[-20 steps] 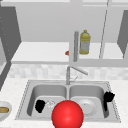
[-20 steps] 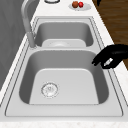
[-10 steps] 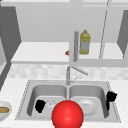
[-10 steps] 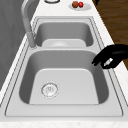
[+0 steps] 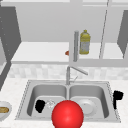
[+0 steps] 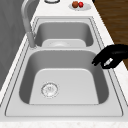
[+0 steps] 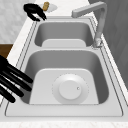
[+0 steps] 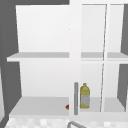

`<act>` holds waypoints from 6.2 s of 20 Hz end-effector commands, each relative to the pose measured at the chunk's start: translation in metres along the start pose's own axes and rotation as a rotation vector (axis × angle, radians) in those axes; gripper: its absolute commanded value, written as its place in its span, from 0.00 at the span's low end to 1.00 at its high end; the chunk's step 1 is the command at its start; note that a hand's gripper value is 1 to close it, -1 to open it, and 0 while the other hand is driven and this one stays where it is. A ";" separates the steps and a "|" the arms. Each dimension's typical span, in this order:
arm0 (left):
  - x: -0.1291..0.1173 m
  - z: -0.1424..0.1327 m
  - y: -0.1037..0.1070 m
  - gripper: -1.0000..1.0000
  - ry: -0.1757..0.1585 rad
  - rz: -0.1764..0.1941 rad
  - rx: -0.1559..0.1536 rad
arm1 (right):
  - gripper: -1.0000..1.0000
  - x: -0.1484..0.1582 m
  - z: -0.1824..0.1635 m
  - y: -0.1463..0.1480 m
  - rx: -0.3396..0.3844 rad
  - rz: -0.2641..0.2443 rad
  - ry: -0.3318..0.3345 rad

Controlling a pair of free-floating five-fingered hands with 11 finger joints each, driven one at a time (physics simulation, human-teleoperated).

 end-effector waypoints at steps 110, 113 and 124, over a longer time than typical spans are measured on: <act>0.000 0.000 0.000 0.50 0.000 0.000 0.000 | 0.00 -0.172 -0.182 -0.011 0.801 0.172 0.101; 0.000 0.000 0.000 0.50 0.000 0.000 0.000 | 0.00 -0.172 -0.183 -0.008 0.834 0.147 0.139; 0.000 0.000 0.000 0.50 0.000 0.000 0.000 | 0.00 -0.189 -0.170 0.019 0.701 0.090 0.040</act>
